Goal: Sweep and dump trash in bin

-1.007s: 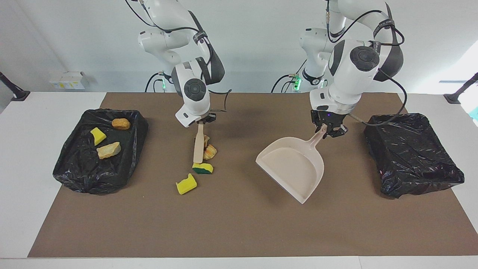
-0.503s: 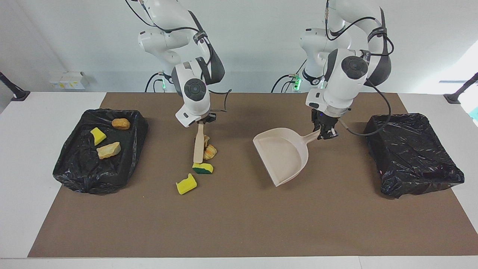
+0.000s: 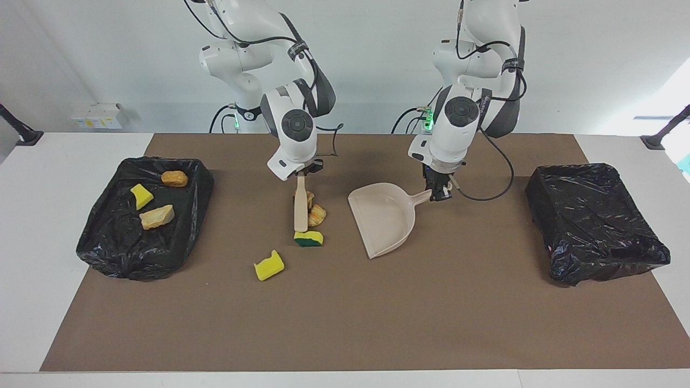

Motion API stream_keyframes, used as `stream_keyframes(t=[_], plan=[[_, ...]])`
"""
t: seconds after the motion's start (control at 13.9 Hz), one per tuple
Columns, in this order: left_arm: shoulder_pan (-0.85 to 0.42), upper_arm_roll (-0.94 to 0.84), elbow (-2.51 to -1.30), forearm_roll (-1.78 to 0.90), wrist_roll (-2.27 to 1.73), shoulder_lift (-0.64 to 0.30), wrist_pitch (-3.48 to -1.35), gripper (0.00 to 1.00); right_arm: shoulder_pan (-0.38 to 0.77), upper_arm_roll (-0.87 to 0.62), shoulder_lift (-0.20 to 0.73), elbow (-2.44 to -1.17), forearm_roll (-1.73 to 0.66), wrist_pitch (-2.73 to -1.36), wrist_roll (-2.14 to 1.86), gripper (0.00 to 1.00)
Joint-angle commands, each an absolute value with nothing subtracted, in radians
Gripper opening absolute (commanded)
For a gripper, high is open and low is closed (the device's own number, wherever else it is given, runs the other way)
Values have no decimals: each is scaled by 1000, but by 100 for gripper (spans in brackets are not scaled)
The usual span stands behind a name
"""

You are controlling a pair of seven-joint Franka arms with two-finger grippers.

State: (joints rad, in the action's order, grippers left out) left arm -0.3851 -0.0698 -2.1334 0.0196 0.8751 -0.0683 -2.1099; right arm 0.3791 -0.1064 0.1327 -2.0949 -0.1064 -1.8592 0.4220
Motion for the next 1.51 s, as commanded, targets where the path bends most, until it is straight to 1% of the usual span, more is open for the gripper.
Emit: stream_keyframes(t=[0.0,0.14,0.43,0.72,0.79,0.94,1.08,1.15,1.29,1.44], plan=[[-413,-58,-2183,43,836,-46,-2152,0,399,-118,155,-2072,-167,-1878,396,0],[-413,-58,-2198,43,836,-38,-2155,0,425,-124,167,-2051,-236,-1926,384,0],[-410,-58,-2204,43,831,-35,-2152,0,503,-126,228,-1977,-391,-2032,387,0],[-405,-58,-2209,43,828,-34,-2157,0,537,-126,232,-1921,-445,-2013,420,0],[-403,-60,-2209,43,828,-34,-2158,0,523,-126,216,-1921,-442,-1987,420,0],[-402,-60,-2212,43,816,-32,-2158,0,496,-111,186,-1898,-423,-1872,420,0],[-402,-58,-2215,43,815,-31,-2160,0,439,-106,160,-1879,-379,-1792,420,0],[-402,-58,-2217,43,816,-31,-2161,0,405,-107,161,-1862,-327,-1757,420,0],[-396,-57,-2218,43,869,-31,-2167,0,365,-107,170,-1848,-180,-1730,416,0],[-391,-55,-2218,43,1010,-32,-2165,0,298,-109,176,-1848,-77,-1727,393,0]])
